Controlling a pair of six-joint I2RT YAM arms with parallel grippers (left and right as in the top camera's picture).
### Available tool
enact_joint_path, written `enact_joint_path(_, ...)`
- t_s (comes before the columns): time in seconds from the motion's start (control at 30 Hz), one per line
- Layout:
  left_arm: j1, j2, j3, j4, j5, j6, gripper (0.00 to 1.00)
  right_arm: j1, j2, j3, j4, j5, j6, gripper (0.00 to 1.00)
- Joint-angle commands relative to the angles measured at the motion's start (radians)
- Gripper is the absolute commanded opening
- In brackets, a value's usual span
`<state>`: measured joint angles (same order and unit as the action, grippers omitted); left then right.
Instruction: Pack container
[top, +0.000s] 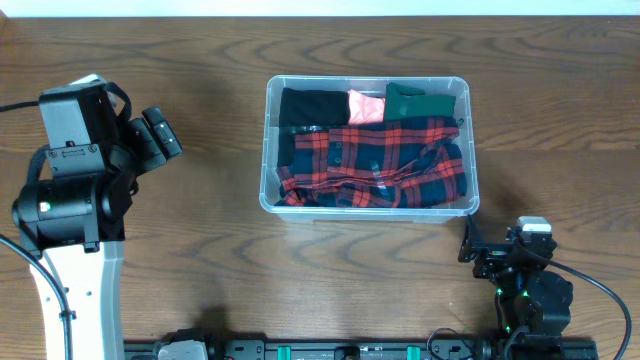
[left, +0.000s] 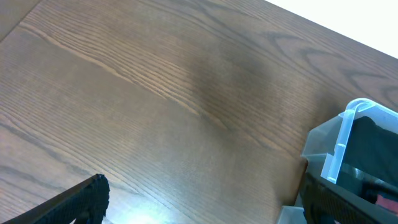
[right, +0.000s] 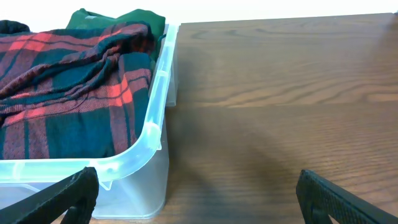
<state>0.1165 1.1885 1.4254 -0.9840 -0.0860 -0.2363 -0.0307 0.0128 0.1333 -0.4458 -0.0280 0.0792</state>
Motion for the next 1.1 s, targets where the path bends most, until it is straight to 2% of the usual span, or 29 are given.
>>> enact_joint_path(0.0,0.005,0.001,-0.002,0.000,-0.012,-0.009,0.98,-0.010,-0.007,-0.006,0.002,-0.006,0.013,0.99)
enact_joint_path(0.63,-0.013,-0.029,-0.003,-0.005,-0.013,-0.008,0.98,-0.010,-0.007,-0.006,0.002,-0.006,0.013,0.99)
enact_joint_path(0.83,-0.048,-0.198,-0.064,-0.001,0.023,-0.001,0.98,-0.010,-0.007,-0.006,0.002,-0.006,0.013,0.99)
enact_joint_path(0.93,-0.064,-0.316,-0.144,0.063,0.064,0.017,0.98,-0.010,-0.007,-0.006,0.002,-0.006,0.013,0.99)
enact_joint_path(1.07,-0.066,-0.485,-0.280,0.184,0.169,0.106,0.98,-0.010,-0.007,-0.006,0.002,-0.006,0.013,0.99)
